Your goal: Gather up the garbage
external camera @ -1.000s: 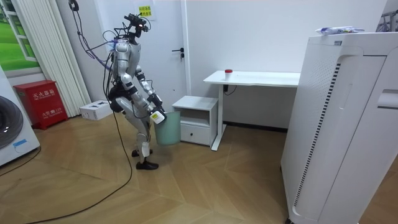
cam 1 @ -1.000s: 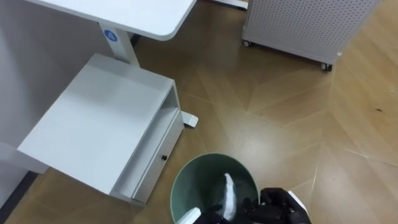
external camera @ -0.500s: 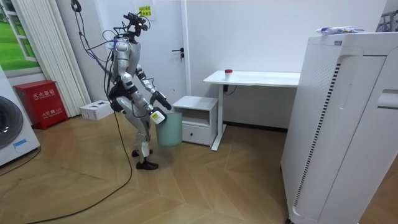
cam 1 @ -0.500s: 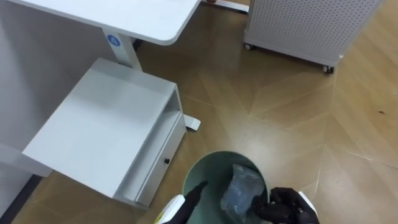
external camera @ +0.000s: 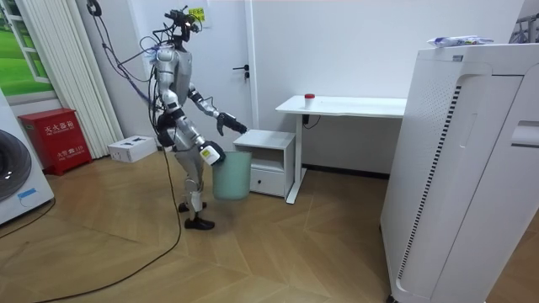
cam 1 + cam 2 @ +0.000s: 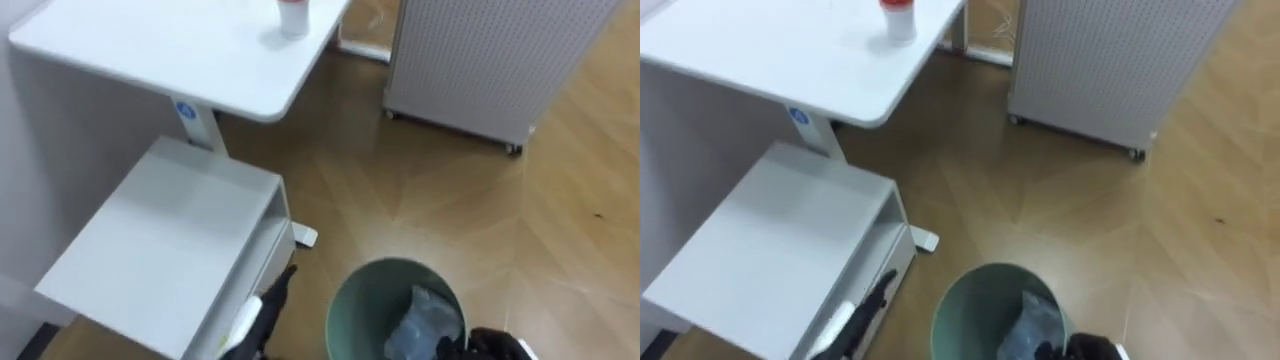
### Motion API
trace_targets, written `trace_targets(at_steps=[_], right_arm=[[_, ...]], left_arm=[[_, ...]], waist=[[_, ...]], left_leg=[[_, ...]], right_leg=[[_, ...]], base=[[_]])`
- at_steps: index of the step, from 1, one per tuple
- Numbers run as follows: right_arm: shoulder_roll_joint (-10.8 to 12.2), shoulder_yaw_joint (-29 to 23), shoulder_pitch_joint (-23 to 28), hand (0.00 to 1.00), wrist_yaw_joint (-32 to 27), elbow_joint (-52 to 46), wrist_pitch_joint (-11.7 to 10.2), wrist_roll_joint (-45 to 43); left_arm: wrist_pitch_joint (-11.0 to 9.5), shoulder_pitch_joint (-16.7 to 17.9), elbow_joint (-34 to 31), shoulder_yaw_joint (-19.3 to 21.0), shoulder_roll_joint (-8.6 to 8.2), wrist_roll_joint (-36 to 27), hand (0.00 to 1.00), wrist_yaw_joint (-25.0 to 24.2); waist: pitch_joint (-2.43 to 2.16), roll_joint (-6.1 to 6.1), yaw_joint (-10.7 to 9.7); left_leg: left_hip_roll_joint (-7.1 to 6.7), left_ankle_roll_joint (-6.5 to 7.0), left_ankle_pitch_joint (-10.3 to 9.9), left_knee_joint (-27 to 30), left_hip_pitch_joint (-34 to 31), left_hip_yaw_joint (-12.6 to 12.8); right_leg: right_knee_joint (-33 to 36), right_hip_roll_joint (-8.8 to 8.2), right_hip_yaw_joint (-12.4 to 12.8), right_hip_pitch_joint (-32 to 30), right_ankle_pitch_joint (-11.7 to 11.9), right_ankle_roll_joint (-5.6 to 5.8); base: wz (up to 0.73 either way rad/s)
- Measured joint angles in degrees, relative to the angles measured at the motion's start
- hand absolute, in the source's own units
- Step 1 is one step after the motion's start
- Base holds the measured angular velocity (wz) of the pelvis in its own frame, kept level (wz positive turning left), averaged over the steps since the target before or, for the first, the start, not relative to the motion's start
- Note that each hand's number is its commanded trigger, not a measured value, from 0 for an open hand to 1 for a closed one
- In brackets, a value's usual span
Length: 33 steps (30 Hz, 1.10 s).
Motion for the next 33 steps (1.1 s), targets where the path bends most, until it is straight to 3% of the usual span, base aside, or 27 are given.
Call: trace_targets(at_steps=[5,12,18,22,24,25,26,27,28,29,31,33], right_arm=[[-0.2,-3.4,6.0,1.0,0.7,0.1,-0.1,-0.8],[0.7,-9.6,12.2,1.0,1.4,0.1,-0.1,-2.1],[1.0,-9.7,16.3,1.0,2.0,1.5,-0.1,-2.1],[2.2,-10.9,16.8,1.0,2.6,2.4,0.7,-2.4],[2.6,-11.2,16.6,1.0,3.6,2.3,1.3,-2.4],[3.2,-11.4,16.6,1.0,3.8,2.4,1.3,-2.6],[3.4,-11.4,16.7,1.0,3.8,2.8,1.4,-3.5],[3.4,-11.5,16.6,1.0,3.8,3.2,1.5,-3.9],[3.3,-11.6,16.1,1.0,3.8,5.3,1.5,-4.1],[3.3,-11.4,15.8,1.0,3.8,7.0,1.5,-4.5],[3.6,-11.2,16.1,1.0,3.8,7.6,1.5,-4.5],[3.6,-11.5,15.8,1.0,3.3,8.6,1.6,-4.6]], left_arm=[[-0.8,5.9,-2.2,3.7,0.56,4.0,0.0,4.0],[-1.1,11.6,-1.1,5.7,1.9,4.2,0.0,7.3],[-1.1,11.6,11.4,8.3,2.06,3.4,0.0,8.9],[-1.1,11.5,20.4,12.7,1.98,3.3,0.0,9.1],[-1.0,11.5,24.8,15.1,1.81,3.3,0.0,9.1],[-0.8,11.6,26.6,16.6,1.83,3.4,0.0,9.2],[-0.4,12.0,27.6,17.7,1.56,3.4,0.0,9.6],[-0.3,12.2,27.8,17.9,1.46,3.4,0.0,10.0],[-0.3,12.8,27.9,18.0,1.35,3.4,0.0,10.2],[0.1,13.1,28.1,18.1,1.33,3.3,0.0,10.2],[1.1,12.9,28.1,18.3,1.22,3.3,0.0,10.0],[1.5,12.8,28.2,18.9,0.59,3.4,0.0,9.8]], waist=[[-1.42,-0.08,-1.6],[-1.87,-0.76,-3.4],[-2.2,-1.76,-4.0],[-2.14,-1.92,-4.2],[-2.14,-1.66,-3.7],[-2.04,-1.42,-3.2],[-1.97,-1.13,-2.8],[-2.03,-1.27,-2.8],[-2.11,-1.3,-2.7],[-2.19,-1.67,-2.2],[-2.31,-2.55,-2.1],[-2.21,-2.5,-1.9]], left_leg=[[-0.88,-0.11,1.6,-6.3,8.2,0.1],[-1.78,-0.1,3.4,-13.2,16.2,0.9],[-1.83,-0.08,3.5,-15.2,20.8,2.9],[-1.77,0.03,3.4,-15.7,22.1,7.8],[-0.82,0.17,3.3,-16.0,22.4,11.1],[0.09,0.41,3.2,-16.5,22.4,13.7],[0.76,0.37,3.3,-16.7,22.8,16.2],[0.9,0.3,3.3,-16.8,23.1,17.1],[0.9,0.16,3.4,-17.3,23.8,18.7],[0.67,-0.07,3.4,-17.5,24.4,19.7],[0.07,-0.41,3.5,-17.0,24.6,19.8],[-0.14,-0.44,3.6,-16.6,24.5,18.4]], right_leg=[[-4.4,0.16,-0.2,7.4,0.3,0.64],[-7.7,0.5,0.6,13.5,0.7,1.33],[-8.7,1.35,2.1,16.8,1.0,1.8],[-8.9,2.31,4.1,16.3,2.6,1.9],[-11.2,3.14,3.1,16.6,5.0,1.29],[-12.1,3.18,0.5,16.8,6.1,0.72],[-8.2,2.34,-3.0,16.9,3.9,0.8],[-6.0,1.74,-4.4,17.6,2.3,1.0],[-3.0,0.19,-6.2,19.8,-0.6,1.92],[-2.8,-0.85,-5.9,22.2,-2.3,3.01],[-6.5,-1.11,-5.7,23.8,-2.9,2.88],[-8.7,-0.81,-5.1,24.2,-2.9,2.87]], base=[[0.03],[-0.06],[-0.17],[-0.51],[-0.86],[-0.82],[-0.73],[-0.65],[-0.63],[-0.61],[-0.31],[-0.4]])
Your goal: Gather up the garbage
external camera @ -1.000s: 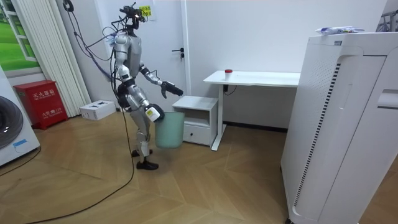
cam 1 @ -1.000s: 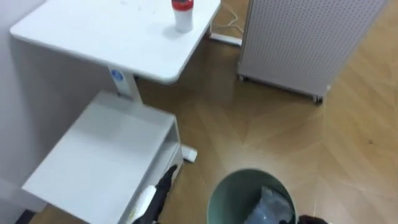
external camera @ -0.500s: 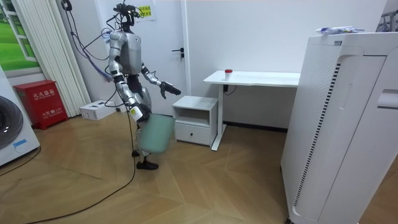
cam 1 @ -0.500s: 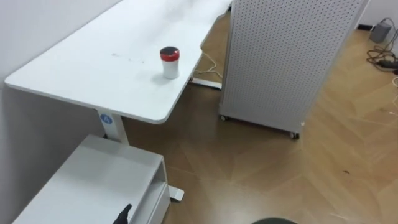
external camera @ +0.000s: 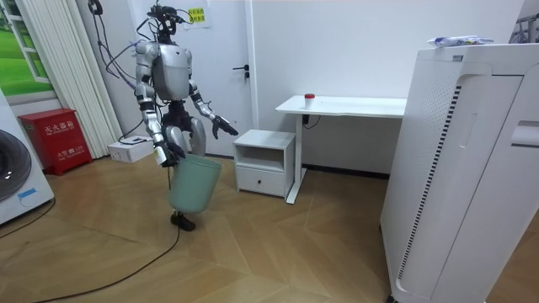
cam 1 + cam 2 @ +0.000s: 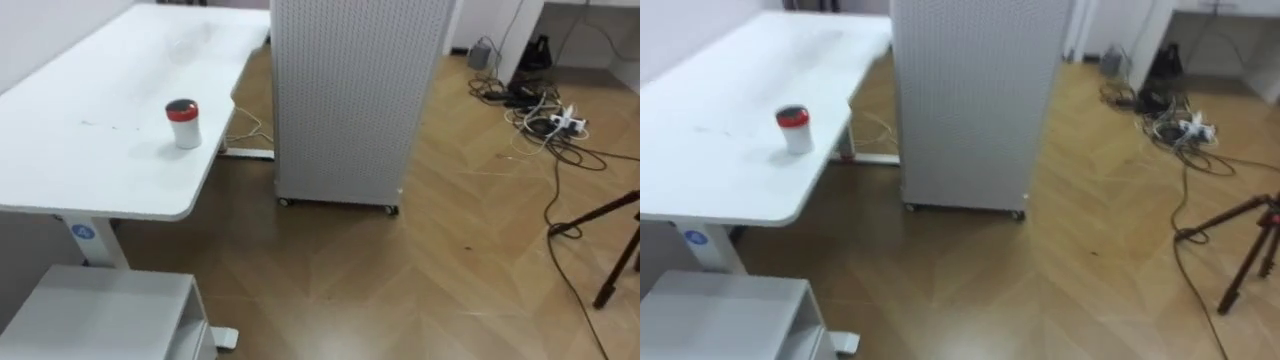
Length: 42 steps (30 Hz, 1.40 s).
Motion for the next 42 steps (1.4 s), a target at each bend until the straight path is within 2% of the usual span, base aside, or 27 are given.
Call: trace_targets(at_steps=[2,3,4,6,8,9,10,11,12,14,16,18,23,33,39,42], right_arm=[[0.0,0.0,-0.3,1.0,0.0,0.4,0.1,-0.3],[0.0,0.0,-0.2,1.0,0.1,0.4,0.1,-0.3],[0.0,-0.1,0.2,1.0,0.6,0.3,0.2,-0.8],[0.0,-0.5,0.3,1.0,1.2,0.3,0.2,-1.6],[0.0,-0.4,0.1,1.0,1.6,0.0,0.2,-1.8],[-0.1,-0.4,0.1,1.0,1.6,0.0,0.2,-1.9],[-0.1,-0.4,-0.1,1.0,1.9,0.0,0.2,-2.0],[-0.2,0.1,-0.7,1.0,2.2,0.1,0.2,-2.6],[-0.1,0.3,-1.0,1.0,2.4,0.1,0.2,-3.0],[0.1,1.6,-2.3,1.0,2.6,0.1,0.2,-5.9],[0.1,1.6,-2.4,1.0,2.9,0.1,0.2,-7.2],[0.1,1.6,-2.3,1.0,2.9,0.1,0.2,-7.6],[0.1,1.3,-1.9,1.0,3.0,0.3,0.2,-7.7],[0.5,1.4,-2.0,1.0,3.0,0.0,0.2,-9.9],[0.5,1.7,-2.4,1.0,2.1,-0.2,0.1,-11.0],[0.5,1.7,-2.8,1.0,1.5,-0.3,0.1,-12.1]], left_arm=[[0.8,0.6,0.3,0.8,-0.23,-0.1,0.0,-0.5],[1.0,0.7,0.5,1.1,-0.24,-0.1,0.0,-0.8],[1.4,0.8,0.9,1.6,-0.26,-0.1,0.0,-1.1],[2.0,1.0,1.1,2.1,-0.32,-0.2,0.0,-1.0],[2.8,1.2,1.3,2.2,-0.42,-0.2,0.0,-1.0],[2.8,1.3,1.4,2.3,-0.47,-0.2,0.0,-1.0],[2.8,1.4,1.4,2.9,-0.66,-0.2,0.0,-0.9],[3.0,1.9,1.3,3.8,-0.91,-0.3,0.0,-0.8],[3.2,2.2,1.4,3.9,-0.92,-0.8,0.0,-0.7],[4.8,2.9,1.4,4.1,-0.97,-1.3,0.0,-0.8],[4.9,2.7,1.3,4.2,-1.02,-1.9,0.0,-0.9],[4.9,2.4,1.3,4.2,-1.04,-2.2,0.0,-0.9],[4.9,1.7,1.2,4.3,-1.14,-2.3,0.0,-0.5],[4.8,1.7,1.2,4.2,-1.06,-2.3,0.0,1.6],[3.6,1.1,-0.6,4.7,-0.98,-3.8,0.0,2.9],[2.2,-0.5,-0.9,7.3,-0.97,-6.7,0.0,4.6]], waist=[[0.05,0.23,0.3],[0.05,0.24,0.0],[0.17,-0.02,-0.7],[0.14,-0.1,-0.9],[0.22,-0.43,-0.3],[0.13,-0.37,0.1],[0.07,-0.45,1.1],[0.09,-0.42,2.1],[0.09,-0.33,2.5],[0.2,0.05,2.9],[0.0,0.21,2.7],[-0.13,0.47,2.2],[-0.09,1.2,1.9],[0.12,0.08,2.0],[0.44,-0.31,2.2],[0.43,-0.23,2.4]], left_leg=[[-0.41,-0.01,0.0,0.1,0.2,-4.6],[-0.5,-0.04,0.0,0.1,0.2,-5.4],[-0.52,-0.07,0.1,0.3,0.3,-5.9],[-0.53,-0.08,0.1,0.5,0.6,-6.0],[-0.5,-0.1,0.1,0.6,0.9,-5.7],[-0.49,-0.1,0.1,0.6,0.9,-5.7],[-0.57,-0.1,0.1,0.6,0.9,-6.6],[-0.69,-0.11,0.1,0.5,0.9,-9.4],[-0.73,-0.13,0.1,0.4,0.9,-10.9],[-1.28,-0.14,0.0,0.3,0.7,-19.8],[-1.61,-0.13,0.0,0.1,0.4,-22.9],[-1.65,-0.14,0.0,0.0,0.3,-22.9],[-1.51,-0.14,0.0,-0.6,1.3,-22.9],[-1.1,-0.17,0.1,-1.0,1.9,-22.3],[-0.59,-0.82,-0.4,2.8,1.3,-22.6],[-0.52,-0.95,-0.4,3.0,1.1,-23.2]], right_leg=[[-0.8,0.22,-0.1,0.6,0.0,-0.5],[-0.8,0.17,-0.5,0.8,0.1,-0.51],[-0.8,0.15,-0.7,0.9,0.1,-0.52],[-0.8,0.15,-0.5,0.7,0.0,-0.66],[-0.7,0.35,0.3,0.4,0.0,-0.79],[-0.7,0.5,0.9,0.2,0.0,-0.83],[-0.8,0.95,2.1,-0.3,0.2,-0.95],[-0.8,1.46,3.0,-0.9,0.6,-1.23],[-0.8,1.69,3.4,-1.2,0.9,-1.42],[-1.8,2.52,3.9,-1.6,1.8,-1.85],[-1.9,2.8,4.0,-1.4,2.1,-1.94],[-1.9,2.91,4.0,-1.2,2.1,-1.93],[-2.5,3.05,4.1,-0.4,2.2,-1.87],[-2.8,3.8,4.1,0.2,2.2,-1.86],[-1.8,3.93,3.9,0.4,1.6,-2.78],[-1.3,4.01,4.0,0.5,1.1,-3.43]], base=[[-0.46],[-0.05],[0.08],[-0.04],[-0.19],[-0.31],[-0.52],[-0.62],[-0.71],[-0.53],[-0.14],[0.0],[0.0],[0.0],[-0.02],[-0.01]])
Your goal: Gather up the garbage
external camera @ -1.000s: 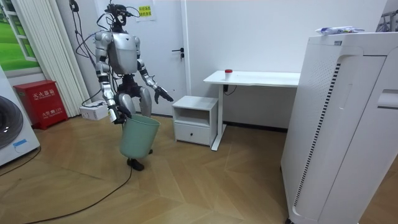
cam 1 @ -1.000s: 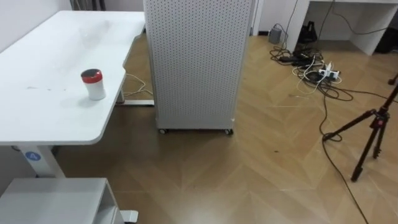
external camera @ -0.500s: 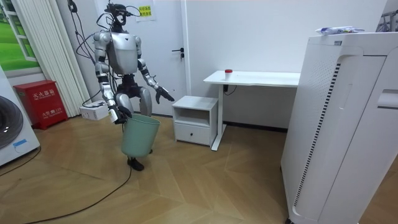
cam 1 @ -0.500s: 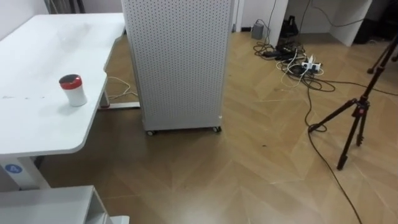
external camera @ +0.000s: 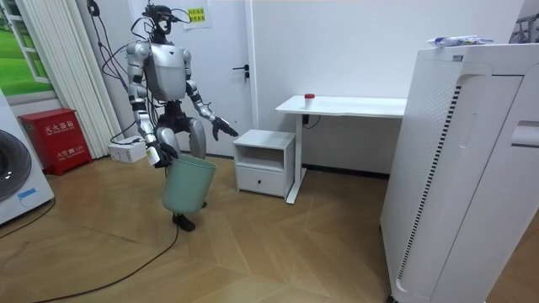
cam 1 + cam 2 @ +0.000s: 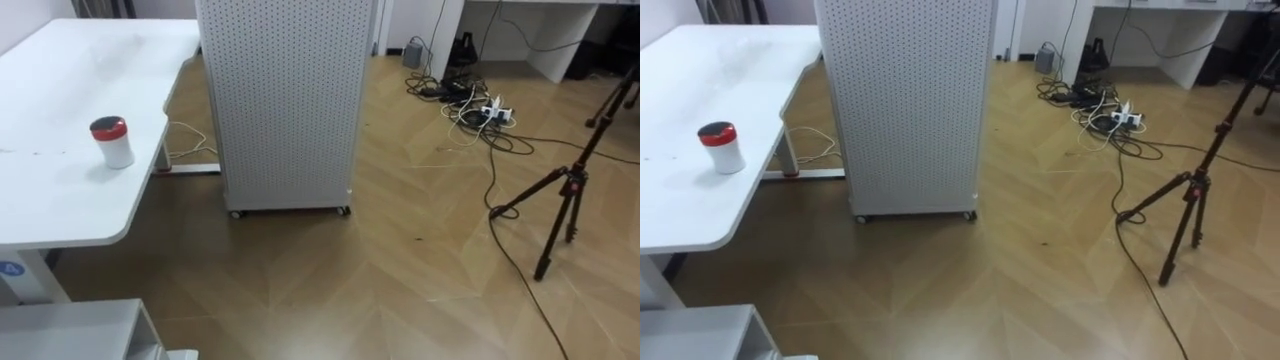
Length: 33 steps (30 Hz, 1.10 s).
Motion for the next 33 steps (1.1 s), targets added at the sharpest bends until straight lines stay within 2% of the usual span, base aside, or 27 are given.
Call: trace_targets(at_steps=[1,3,4,6,8,9,10,14,19,22,24,25,27,28,29,30,31,33], right_arm=[[0.0,-0.1,0.1,1.0,-0.4,-0.3,0.0,-0.6],[0.0,-0.8,1.0,1.0,-1.1,-1.3,0.0,-1.1],[0.0,-1.2,1.1,1.0,-1.6,-1.3,0.0,-1.0],[0.0,-1.6,1.0,1.0,-1.7,-1.3,0.0,-1.0],[0.0,-1.7,0.9,1.0,-1.7,-1.9,0.0,-0.8],[-0.1,-1.7,1.0,1.0,-1.7,-1.9,0.0,-0.8],[-0.1,-1.7,1.1,1.0,-1.7,-2.2,0.0,-0.8],[-0.1,-1.7,1.0,1.0,-1.5,-2.5,0.0,-0.8],[-0.1,-1.6,1.2,1.0,-0.8,-3.6,0.0,-0.5],[-0.1,-1.6,1.1,1.0,0.0,-4.3,0.0,-0.6],[-0.1,-1.5,1.0,1.0,0.7,-4.3,0.0,-1.4],[-0.1,-1.4,1.0,1.0,0.9,-4.3,0.0,-2.4],[-0.1,-1.1,1.0,1.0,0.9,-4.4,0.0,-3.4],[0.0,-1.0,1.0,1.0,0.9,-4.4,0.0,-3.4],[0.0,-1.1,1.0,1.0,0.8,-4.4,0.0,-3.3],[0.0,-1.0,1.0,1.0,0.8,-4.4,0.0,-3.2],[0.0,-0.5,0.8,1.0,0.6,-4.4,-0.1,-2.7],[-0.1,0.2,0.8,1.0,-0.1,-4.2,-0.1,-1.2]], left_arm=[[-0.1,0.0,-1.4,1.5,-0.1,-0.3,0.0,1.1],[-0.8,0.4,-3.8,2.0,-0.09,-0.7,0.0,3.6],[-0.8,0.5,-5.7,2.0,-0.09,-2.0,0.0,4.8],[-1.2,0.6,-8.4,2.3,-0.05,-4.6,0.0,6.3],[-3.1,0.2,-10.1,3.6,-0.05,-5.7,0.0,8.0],[-3.1,0.1,-11.0,3.8,-0.07,-5.9,0.0,8.3],[-3.1,0.1,-14.4,3.9,-0.08,-6.4,0.0,8.7],[-4.7,-0.4,-23.3,3.9,-0.05,-6.4,0.0,10.8],[-5.4,-0.5,-33.6,3.6,-0.05,-7.1,0.0,12.2],[-6.3,-2.3,-34.8,2.5,-0.05,-7.1,0.0,12.2],[-6.4,-2.5,-35.0,1.6,-0.03,-7.1,0.0,11.8],[-6.4,-2.5,-35.2,1.2,-0.02,-7.0,0.0,11.1],[-6.4,-2.5,-36.1,0.9,-0.03,-7.0,0.0,10.3],[-6.4,-2.5,-37.2,0.8,-0.05,-7.1,0.0,9.6],[-6.4,-2.5,-38.7,0.7,-0.07,-7.2,0.0,9.2],[-6.4,-2.5,-39.4,0.5,-0.05,-7.8,0.0,9.1],[-6.5,-2.9,-40.4,-0.2,-0.03,-8.3,0.0,9.1],[-6.6,-4.6,-40.9,-2.1,-0.13,-8.2,0.0,9.1]], waist=[[0.14,0.23,-0.1],[-0.05,0.17,-0.1],[0.03,0.37,-0.1],[-0.08,0.59,0.1],[-0.27,0.93,0.5],[-0.28,0.97,0.6],[-0.27,0.95,0.6],[-0.32,1.11,1.1],[-0.29,1.05,1.1],[-0.27,0.95,0.9],[-0.26,0.77,1.1],[-0.39,0.56,0.9],[-0.35,0.44,0.8],[-0.22,0.51,0.4],[0.21,0.63,-0.2],[0.34,0.75,-0.4],[0.38,0.74,-0.6],[0.56,0.48,-0.9]], left_leg=[[0.04,-0.01,0.0,0.0,0.0,-0.9],[0.05,-0.1,0.0,0.1,0.1,-1.5],[0.09,-0.26,0.1,0.1,0.5,-2.1],[0.03,-0.55,0.2,0.1,0.8,-3.2],[-0.02,-0.89,0.4,0.1,0.9,-4.7],[0.01,-1.0,0.5,0.1,0.8,-4.8],[0.08,-1.06,0.5,0.1,0.5,-5.4],[0.06,-1.92,1.0,0.0,-0.1,-5.9],[0.15,-2.06,1.1,0.1,-0.1,-6.1],[0.17,-2.07,1.1,0.3,-0.1,-5.6],[0.14,-2.32,1.0,1.9,-0.8,-5.4],[0.08,-2.39,0.9,4.2,-2.0,-5.7],[0.13,-2.4,0.9,8.0,-3.7,-5.8],[0.35,-2.4,0.9,11.5,-5.2,-5.8],[0.74,-2.44,1.0,15.6,-7.1,-5.8],[0.81,-2.62,1.1,17.4,-8.3,-6.1],[0.63,-3.47,1.4,20.2,-10.7,-6.9],[-0.32,-3.58,1.4,19.7,-15.4,-7.0]], right_leg=[[0.6,0.05,-0.3,-0.1,-0.2,-0.31],[0.8,0.06,-0.4,-0.1,-0.8,-0.57],[0.7,0.1,-0.7,0.0,-0.9,-0.74],[1.1,0.14,-0.7,0.2,-1.1,-1.07],[1.6,0.02,-1.3,0.3,-1.4,-1.43],[1.6,0.03,-1.4,0.3,-1.4,-1.46],[1.7,0.06,-1.9,0.1,-1.5,-1.59],[1.5,0.01,-2.5,0.0,-1.5,-1.74],[1.6,0.03,-2.7,0.0,-1.4,-1.95],[2.1,-0.14,-2.9,-0.2,-1.5,-2.09],[2.8,-0.25,-2.7,-0.4,-1.9,-2.29],[3.2,-0.3,-2.4,-0.8,-2.2,-2.51],[3.6,-0.3,-2.2,-0.8,-2.4,-2.82],[3.5,-0.11,-2.2,0.0,-2.6,-3.12],[3.4,0.25,-2.1,0.7,-2.8,-3.44],[3.4,0.4,-2.1,0.9,-3.0,-3.63],[3.5,0.51,-2.0,1.0,-3.6,-4.36],[3.5,0.42,-1.8,1.0,-4.0,-4.62]], base=[[0.1],[0.14],[0.11],[0.04],[0.06],[0.19],[0.27],[0.18],[0.0],[-0.04],[-0.07],[-0.11],[-0.05],[0.08],[0.11],[0.16],[0.25],[0.22]])
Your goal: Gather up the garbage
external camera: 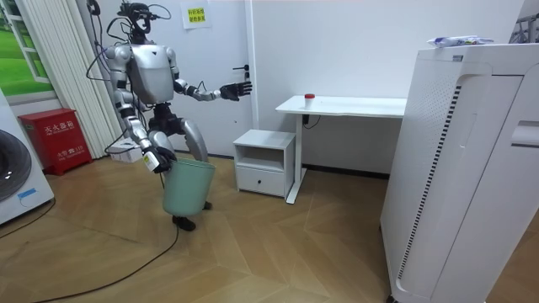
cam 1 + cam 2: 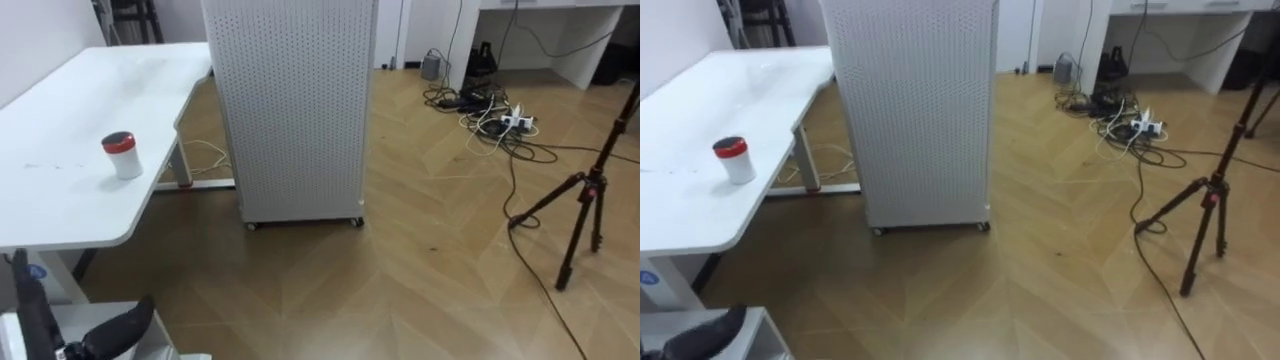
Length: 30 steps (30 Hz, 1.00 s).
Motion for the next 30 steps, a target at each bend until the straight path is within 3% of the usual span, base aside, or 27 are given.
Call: trace_targets(at_steps=[1,3,5,6,7,8,10,11,12,14,16,17,18,21,24,25,26,27,28,29,30], right_arm=[[0.0,0.2,-0.2,1.0,-0.4,0.6,0.0,0.8],[0.3,0.7,-0.3,1.0,-1.0,0.7,0.1,1.8],[0.3,1.6,0.1,1.0,-1.2,0.7,0.2,1.9],[0.3,1.7,0.2,1.0,-1.2,0.7,0.4,1.9],[0.3,2.0,0.2,1.0,-1.3,0.7,0.9,2.0],[0.2,2.2,0.0,1.0,-1.4,0.6,1.2,2.2],[-0.1,2.2,0.0,1.0,-1.5,0.5,1.2,2.4],[-0.1,2.3,0.0,1.0,-1.6,0.6,1.3,2.4],[-0.1,2.3,0.1,1.0,-1.6,0.6,1.3,2.4],[-0.4,2.1,0.1,1.0,-2.0,0.6,1.3,2.3],[-0.5,2.5,0.2,1.0,-2.2,0.6,1.3,2.4],[-0.4,2.8,0.3,1.0,-2.0,0.6,1.3,2.4],[-0.4,2.8,0.3,1.0,-1.9,0.5,1.3,2.5],[-0.4,2.8,0.4,1.0,-1.9,0.3,1.4,2.5],[-0.7,4.0,0.4,1.0,-2.9,-0.3,1.4,2.9],[-0.6,4.2,0.4,1.0,-3.5,-0.4,1.4,2.9],[-0.7,4.5,0.3,1.0,-4.1,-0.6,1.4,2.9],[-0.7,4.4,0.2,1.0,-4.2,-0.6,1.3,2.9],[-0.8,4.4,0.0,1.0,-4.8,-0.6,1.3,3.1],[-0.8,4.4,0.2,1.0,-5.1,-0.6,1.3,3.4],[-0.8,4.3,0.2,1.0,-5.2,-0.6,1.3,3.5]], left_arm=[[0.0,-0.4,-1.0,-1.2,-0.14,0.1,0.0,0.0],[-0.6,-0.5,-2.5,-1.6,-0.52,0.0,0.0,-0.3],[-0.9,-0.6,-2.5,-1.3,-0.97,0.0,0.0,-0.9],[-0.9,-0.6,-2.5,-1.3,-1.19,0.0,0.0,-1.0],[-0.9,-0.2,-2.5,-1.5,-1.37,0.1,0.0,-1.2],[-0.9,0.0,-2.6,-1.8,-1.38,0.1,0.0,-1.7],[-0.8,0.1,-2.8,-2.1,-1.47,0.2,0.0,-2.7],[-0.8,0.1,-3.2,-2.1,-1.47,0.2,0.0,-3.3],[-0.9,0.1,-3.3,-2.1,-1.43,0.2,0.0,-3.4],[-0.9,-0.1,-3.8,-2.1,-1.46,0.2,0.0,-3.8],[-0.9,-0.1,-4.3,-1.9,-1.35,0.1,0.0,-4.6],[-0.9,-0.1,-4.8,-1.8,-1.22,0.1,0.0,-4.9],[-0.9,-0.1,-5.0,-1.7,-1.24,0.1,0.0,-5.1],[-0.9,-0.2,-5.5,-1.6,-1.24,0.2,0.0,-5.7],[-0.9,-0.4,-5.7,-1.8,-1.29,0.1,0.0,-6.0],[-0.9,-0.8,-5.8,-2.1,-1.3,0.2,0.0,-6.0],[-0.9,-1.0,-5.8,-2.3,-1.3,0.2,0.0,-5.9],[-0.9,-1.0,-5.8,-2.2,-1.29,0.2,0.0,-5.8],[-0.9,-1.0,-5.8,-2.2,-1.3,0.2,0.0,-5.7],[-0.9,-1.0,-5.8,-2.3,-1.28,0.4,0.0,-5.6],[-0.9,-1.0,-5.9,-2.1,-1.29,0.6,0.0,-5.4]], waist=[[-0.01,0.04,0.0],[-0.01,0.21,0.7],[-0.12,0.96,0.8],[-0.31,1.39,0.8],[-0.43,1.21,0.9],[-0.58,0.89,1.0],[-0.75,0.29,1.3],[-0.7,0.25,1.7],[-0.75,0.11,1.5],[-0.55,-0.2,0.6],[-0.23,-0.78,0.8],[-0.41,-0.78,0.9],[-0.37,-0.95,1.0],[-0.94,-1.9,1.8],[-0.97,-2.24,2.2],[-0.95,-2.35,2.1],[-0.99,-2.73,2.2],[-1.0,-2.79,2.3],[-1.0,-2.57,2.3],[-1.12,-1.95,2.3],[-1.11,-1.67,2.3]], left_leg=[[-0.7,0.1,0.5,-1.4,-3.5,0.0],[-1.33,0.08,3.8,-7.6,-7.5,0.1],[-1.7,0.56,10.3,-18.3,-9.8,0.2],[-1.76,0.88,12.3,-20.2,-9.7,0.2],[-2.05,0.97,16.4,-21.8,-8.9,0.2],[-2.22,1.89,18.8,-22.4,-8.4,1.1],[-2.92,2.64,19.8,-21.2,-8.4,1.5],[-3.47,3.97,20.5,-19.7,-8.6,1.7],[-3.96,4.33,20.1,-19.0,-8.5,1.7],[-4.91,5.1,17.3,-15.2,-8.8,2.3],[-4.76,5.51,14.5,-11.7,-9.1,4.5],[-4.34,6.05,12.8,-10.0,-9.3,6.6],[-4.23,6.24,12.1,-9.2,-9.4,7.4],[-4.33,7.25,9.0,-6.5,-9.4,10.2],[-4.92,8.46,5.4,-4.9,-8.5,12.6],[-5.46,8.92,3.9,-4.2,-7.7,12.9],[-6.34,9.39,2.7,-3.8,-6.7,13.0],[-6.76,9.61,2.3,-3.7,-6.3,12.9],[-7.14,10.01,1.4,-3.6,-5.1,12.9],[-7.06,10.11,0.5,-3.9,-3.7,12.2],[-7.02,10.11,0.2,-4.3,-3.0,11.4]], right_leg=[[0.0,-0.1,0.0,0.1,-0.2,0.06],[0.0,-0.09,0.1,0.1,-0.5,0.16],[0.4,0.51,0.0,0.7,-1.7,0.75],[0.9,0.52,0.3,0.9,-2.4,0.95],[2.1,0.38,0.9,1.0,-4.0,1.66],[2.6,0.13,1.3,0.9,-5.1,2.49],[2.9,-0.87,0.0,1.1,-5.8,3.36],[2.9,-1.85,-2.1,1.8,-6.3,3.75],[2.9,-2.48,-3.1,2.3,-6.6,4.09],[3.1,-4.44,-4.1,4.3,-8.0,4.71],[3.2,-4.8,-4.0,5.8,-9.5,4.95],[3.3,-4.93,-4.0,6.4,-10.4,5.12],[3.5,-5.12,-4.2,6.8,-10.9,5.23],[4.0,-6.39,-4.3,8.4,-12.2,5.93],[9.8,-8.4,-4.2,8.4,-12.7,6.74],[16.7,-10.13,-4.4,6.4,-12.1,7.74],[24.3,-12.38,-4.2,3.6,-10.5,10.07],[27.4,-13.38,-4.1,2.5,-9.1,10.42],[31.7,-14.64,-4.4,0.9,-5.7,10.47],[34.1,-14.52,-4.4,0.4,-1.5,10.53],[35.0,-14.28,-4.4,0.0,0.4,10.6]], base=[[0.0],[-0.21],[-0.2],[-0.13],[-0.2],[-0.18],[-0.23],[-0.14],[0.11],[0.2],[0.02],[0.06],[0.11],[0.05],[0.14],[0.3],[0.26],[0.21],[0.22],[0.23],[0.21]])
